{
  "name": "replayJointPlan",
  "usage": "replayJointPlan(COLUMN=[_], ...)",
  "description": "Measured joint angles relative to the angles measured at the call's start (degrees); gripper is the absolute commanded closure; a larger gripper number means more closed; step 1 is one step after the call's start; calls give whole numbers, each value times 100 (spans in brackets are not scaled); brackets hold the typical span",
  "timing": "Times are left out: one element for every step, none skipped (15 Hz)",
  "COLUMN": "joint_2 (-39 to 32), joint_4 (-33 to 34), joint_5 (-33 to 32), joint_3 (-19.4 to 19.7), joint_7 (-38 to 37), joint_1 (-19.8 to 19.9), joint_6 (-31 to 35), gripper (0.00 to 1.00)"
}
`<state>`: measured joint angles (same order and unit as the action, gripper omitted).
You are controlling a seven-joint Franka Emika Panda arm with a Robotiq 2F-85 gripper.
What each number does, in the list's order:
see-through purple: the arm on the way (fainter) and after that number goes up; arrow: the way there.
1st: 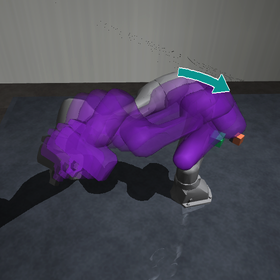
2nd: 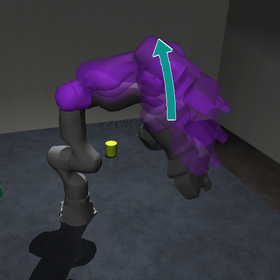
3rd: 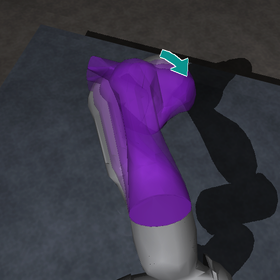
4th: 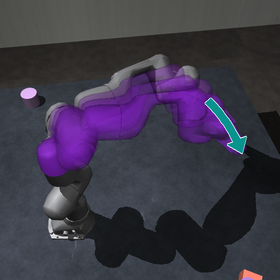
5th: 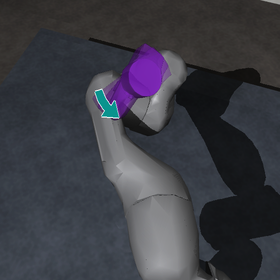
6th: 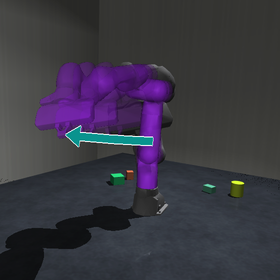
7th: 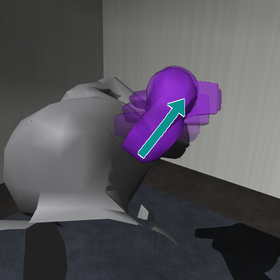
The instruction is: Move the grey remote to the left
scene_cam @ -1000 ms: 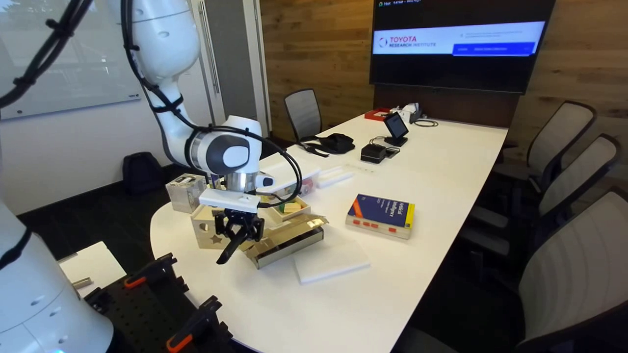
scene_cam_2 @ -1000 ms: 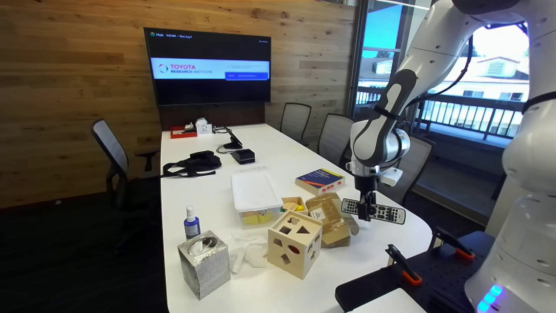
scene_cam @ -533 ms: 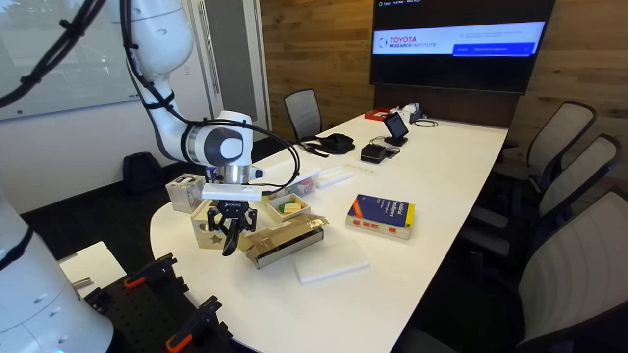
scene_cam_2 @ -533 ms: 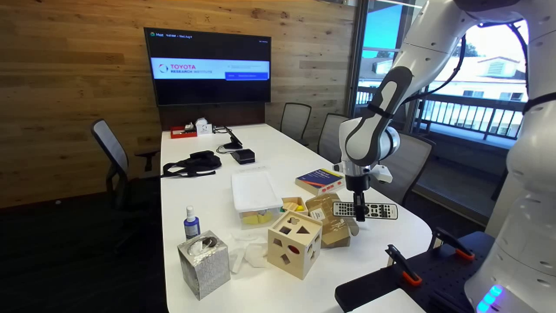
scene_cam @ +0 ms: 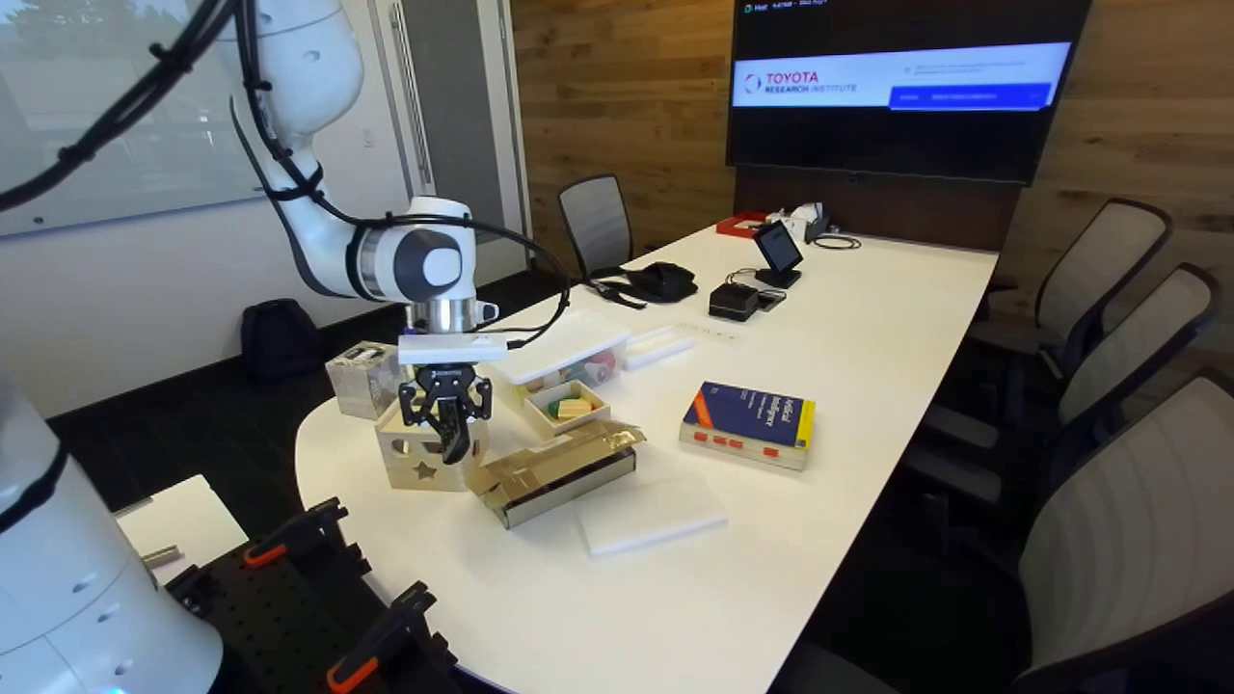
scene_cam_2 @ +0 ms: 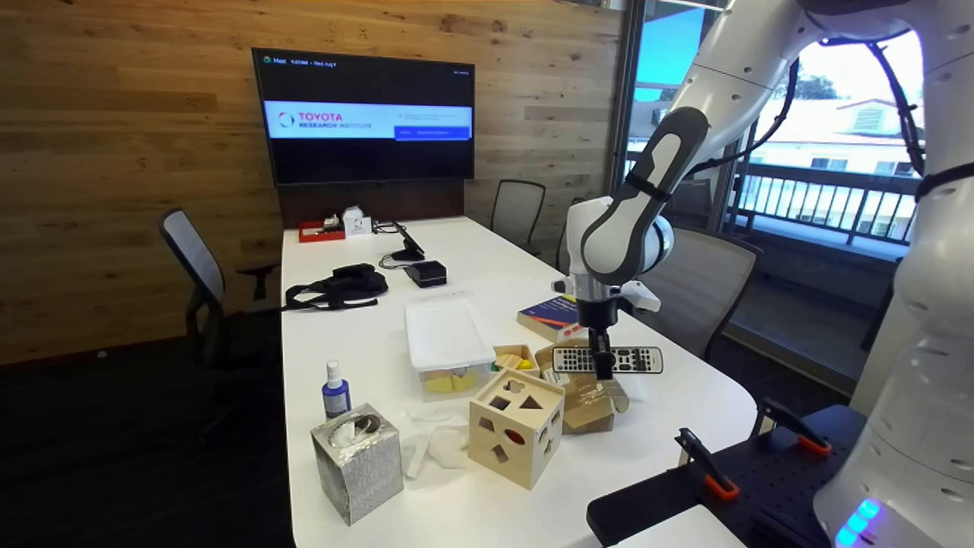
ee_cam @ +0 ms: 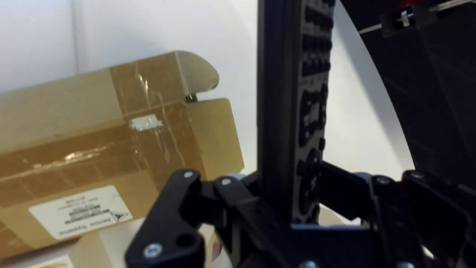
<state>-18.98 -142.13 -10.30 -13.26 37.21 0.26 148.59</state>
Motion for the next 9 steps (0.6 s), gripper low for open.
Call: replayJointPlan(joint_2=[-14,-33,-57,-87,-131,-190,-267,-360,-485], joint_4=[98,218,351,503,673,868,1086,1313,1575], joint_5=[-2,-32,-95,-182,-231,-256,-264,-270,-295], joint_3=[-47,-85,-102,-106,-112,-116,-118,-119,-118], joint_7=[4,3,-9,-35,-41,-41,-41,-40,-40], joint_1=[-96,-214,-354,-503,-630,-736,-824,-893,-958], joint_6=[-80,-192,-308,-413,-504,-606,-720,-846,-998], gripper=[96,96,96,96,96,96,96,96,96])
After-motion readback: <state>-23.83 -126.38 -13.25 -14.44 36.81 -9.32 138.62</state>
